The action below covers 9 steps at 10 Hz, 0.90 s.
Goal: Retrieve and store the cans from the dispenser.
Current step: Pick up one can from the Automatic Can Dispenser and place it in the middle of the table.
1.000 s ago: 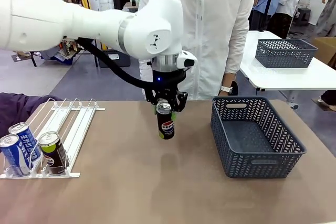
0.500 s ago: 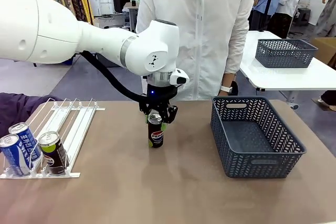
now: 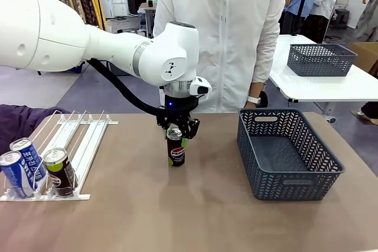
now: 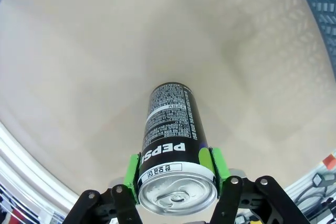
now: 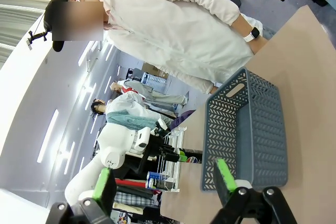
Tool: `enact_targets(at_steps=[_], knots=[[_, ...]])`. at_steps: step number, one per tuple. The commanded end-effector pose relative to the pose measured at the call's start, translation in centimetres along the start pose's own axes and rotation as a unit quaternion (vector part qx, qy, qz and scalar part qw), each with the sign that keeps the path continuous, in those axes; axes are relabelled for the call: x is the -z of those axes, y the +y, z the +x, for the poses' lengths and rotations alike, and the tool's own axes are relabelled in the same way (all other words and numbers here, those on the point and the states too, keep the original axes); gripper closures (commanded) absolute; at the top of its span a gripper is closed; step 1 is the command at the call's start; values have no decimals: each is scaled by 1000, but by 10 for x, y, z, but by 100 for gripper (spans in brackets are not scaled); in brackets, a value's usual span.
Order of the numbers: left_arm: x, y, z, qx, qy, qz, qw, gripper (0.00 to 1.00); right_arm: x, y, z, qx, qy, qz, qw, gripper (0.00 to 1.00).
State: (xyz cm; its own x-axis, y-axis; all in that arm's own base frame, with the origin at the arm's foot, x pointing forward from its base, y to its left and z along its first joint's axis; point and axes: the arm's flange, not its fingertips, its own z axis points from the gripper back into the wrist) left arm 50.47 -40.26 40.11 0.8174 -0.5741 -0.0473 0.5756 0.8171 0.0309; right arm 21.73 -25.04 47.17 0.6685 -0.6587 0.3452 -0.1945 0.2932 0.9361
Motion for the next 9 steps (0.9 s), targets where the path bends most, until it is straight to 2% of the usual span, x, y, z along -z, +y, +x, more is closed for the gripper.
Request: enact_targets(at_steps=[1,3,5,7,9], knots=[[2,4,-10,2,-4,-19,1000,0,0,3,4,-3,-10,12,1000,0],[-4,6,-14,-8,-13,-13,1000,0,0,3,4,-3,-10,12,1000,0],[-39,23,-39,-60,-47,-15,997,0,0,3,4,-3,-10,12,1000,0],[-104,53,-104,-105,-124,-53,985,0,0,3,4,-3,-10,12,1000,0],[-142,114,-182,-126,-190,-150,962,0,0,3,4,-3,-10,12,1000,0]])
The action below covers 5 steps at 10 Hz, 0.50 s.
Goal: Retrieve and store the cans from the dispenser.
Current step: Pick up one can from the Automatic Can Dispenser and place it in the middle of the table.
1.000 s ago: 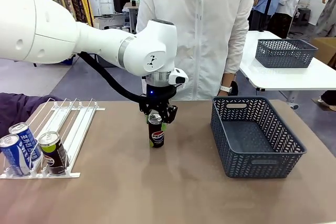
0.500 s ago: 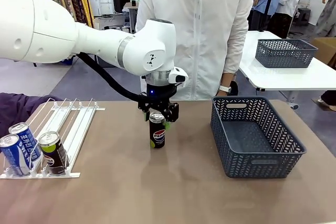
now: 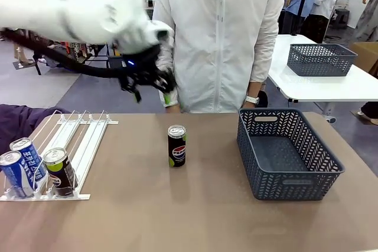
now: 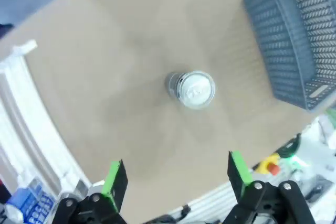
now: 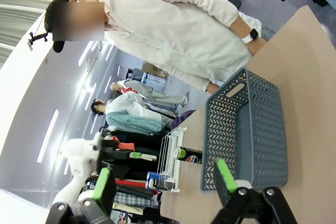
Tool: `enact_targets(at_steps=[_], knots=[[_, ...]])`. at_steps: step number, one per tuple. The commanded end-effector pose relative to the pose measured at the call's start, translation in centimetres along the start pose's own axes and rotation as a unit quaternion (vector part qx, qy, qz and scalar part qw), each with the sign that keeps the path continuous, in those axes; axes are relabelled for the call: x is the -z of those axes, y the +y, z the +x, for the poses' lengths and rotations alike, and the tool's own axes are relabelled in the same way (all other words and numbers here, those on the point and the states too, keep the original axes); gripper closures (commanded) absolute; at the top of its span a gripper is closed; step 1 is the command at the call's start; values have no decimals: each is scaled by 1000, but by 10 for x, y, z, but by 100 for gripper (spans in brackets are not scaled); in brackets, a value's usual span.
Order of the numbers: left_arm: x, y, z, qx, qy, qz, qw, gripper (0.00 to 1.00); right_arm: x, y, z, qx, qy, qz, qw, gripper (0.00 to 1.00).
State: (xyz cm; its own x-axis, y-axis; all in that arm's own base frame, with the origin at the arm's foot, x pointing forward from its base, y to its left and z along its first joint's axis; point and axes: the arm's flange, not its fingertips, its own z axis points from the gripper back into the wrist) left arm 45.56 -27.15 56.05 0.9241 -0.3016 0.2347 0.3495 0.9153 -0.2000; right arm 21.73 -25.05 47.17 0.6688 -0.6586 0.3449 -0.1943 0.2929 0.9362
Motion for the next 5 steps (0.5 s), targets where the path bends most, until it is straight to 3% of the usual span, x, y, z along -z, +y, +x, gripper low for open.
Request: enact_targets(at_steps=[1,2,3,5], knots=[[-45,98,-80,-30,-62,-120,990,0,0,4,4,-3,-10,12,1000,0],[-61,148,-114,-54,-85,-199,975,0,0,4,4,-3,-10,12,1000,0],[-66,200,-155,-82,-135,-278,947,0,0,4,4,-3,-10,12,1000,0],[-44,284,-234,-151,-227,-412,869,0,0,4,4,-3,-10,12,1000,0]])
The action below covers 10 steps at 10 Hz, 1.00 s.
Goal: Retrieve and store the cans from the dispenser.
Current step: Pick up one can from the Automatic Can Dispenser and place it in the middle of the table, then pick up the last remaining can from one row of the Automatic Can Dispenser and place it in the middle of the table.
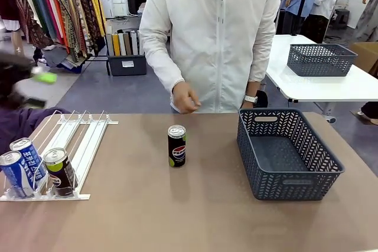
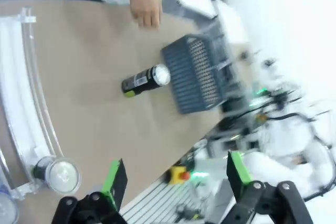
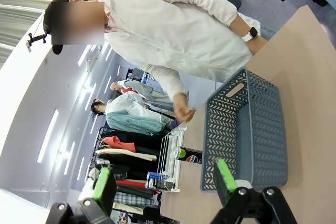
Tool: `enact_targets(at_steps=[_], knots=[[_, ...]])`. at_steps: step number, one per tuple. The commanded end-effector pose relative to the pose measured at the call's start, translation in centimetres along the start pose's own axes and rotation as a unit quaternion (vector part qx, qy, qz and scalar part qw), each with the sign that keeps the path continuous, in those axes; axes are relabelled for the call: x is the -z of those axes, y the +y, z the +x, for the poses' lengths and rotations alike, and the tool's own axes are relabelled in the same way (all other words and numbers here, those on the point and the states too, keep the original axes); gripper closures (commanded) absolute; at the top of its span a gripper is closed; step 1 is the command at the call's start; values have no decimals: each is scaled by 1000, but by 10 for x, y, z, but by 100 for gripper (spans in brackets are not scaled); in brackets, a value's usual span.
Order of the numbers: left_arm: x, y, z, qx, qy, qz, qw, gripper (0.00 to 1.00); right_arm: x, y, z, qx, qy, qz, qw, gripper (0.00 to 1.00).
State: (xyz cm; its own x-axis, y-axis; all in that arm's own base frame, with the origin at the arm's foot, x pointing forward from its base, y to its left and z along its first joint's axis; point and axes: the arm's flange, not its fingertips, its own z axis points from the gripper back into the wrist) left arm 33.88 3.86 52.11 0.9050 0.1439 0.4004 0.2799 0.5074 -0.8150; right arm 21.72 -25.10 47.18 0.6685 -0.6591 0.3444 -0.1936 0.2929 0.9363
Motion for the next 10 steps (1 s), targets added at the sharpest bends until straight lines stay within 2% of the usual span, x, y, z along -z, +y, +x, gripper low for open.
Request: enact_targets(at_steps=[1,2,3,4,10], knots=[[-30,73,-33,-59,-65,-118,989,0,0,4,4,-3,-9,12,1000,0],[-30,101,-47,-80,-87,-160,980,0,0,4,4,-3,-9,12,1000,0],[-20,112,-51,-83,-66,-170,980,0,0,4,4,-3,-9,12,1000,0],[-50,76,-44,-63,-85,-117,987,0,0,4,4,-3,-9,12,1000,0],[-50,76,-44,-63,-85,-117,987,0,0,4,4,-3,-9,12,1000,0]])
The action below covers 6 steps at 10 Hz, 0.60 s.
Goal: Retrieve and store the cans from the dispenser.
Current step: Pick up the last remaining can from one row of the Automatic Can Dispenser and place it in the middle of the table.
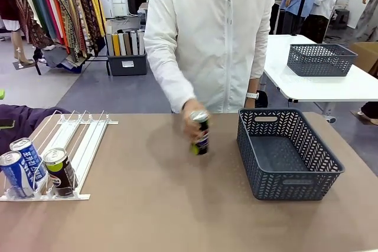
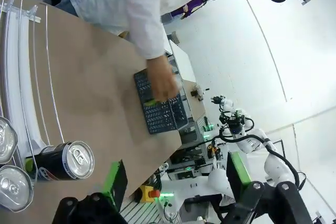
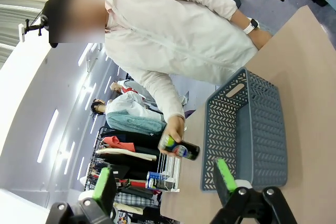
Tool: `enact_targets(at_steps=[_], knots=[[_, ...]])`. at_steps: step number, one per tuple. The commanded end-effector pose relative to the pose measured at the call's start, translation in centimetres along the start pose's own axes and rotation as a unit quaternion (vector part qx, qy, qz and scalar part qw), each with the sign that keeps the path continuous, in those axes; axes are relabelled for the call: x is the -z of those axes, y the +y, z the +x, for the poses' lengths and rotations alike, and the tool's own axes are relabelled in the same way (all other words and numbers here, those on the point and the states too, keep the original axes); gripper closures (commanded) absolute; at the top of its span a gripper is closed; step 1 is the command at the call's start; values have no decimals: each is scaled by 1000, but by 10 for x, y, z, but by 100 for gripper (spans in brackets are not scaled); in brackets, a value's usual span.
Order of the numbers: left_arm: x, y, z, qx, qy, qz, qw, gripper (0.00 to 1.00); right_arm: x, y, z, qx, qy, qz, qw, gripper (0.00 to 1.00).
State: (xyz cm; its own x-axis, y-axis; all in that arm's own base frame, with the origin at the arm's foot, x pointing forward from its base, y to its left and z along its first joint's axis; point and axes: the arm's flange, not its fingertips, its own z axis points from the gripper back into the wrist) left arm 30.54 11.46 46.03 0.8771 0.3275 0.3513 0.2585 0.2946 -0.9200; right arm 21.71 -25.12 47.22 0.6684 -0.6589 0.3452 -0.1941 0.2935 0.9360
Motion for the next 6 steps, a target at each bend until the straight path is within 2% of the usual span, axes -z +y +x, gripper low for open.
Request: enact_targets(at_steps=[1,5,6], knots=[[0,-3,-1,-8,-7,-12,1000,0,0,3,4,-3,-9,12,1000,0],[-1,0,0,-1,0,-2,1000,0,0,3,4,-3,-9,12,1000,0],[12,-18,4,-21,28,110,993,0,0,3,4,-3,-9,12,1000,0]])
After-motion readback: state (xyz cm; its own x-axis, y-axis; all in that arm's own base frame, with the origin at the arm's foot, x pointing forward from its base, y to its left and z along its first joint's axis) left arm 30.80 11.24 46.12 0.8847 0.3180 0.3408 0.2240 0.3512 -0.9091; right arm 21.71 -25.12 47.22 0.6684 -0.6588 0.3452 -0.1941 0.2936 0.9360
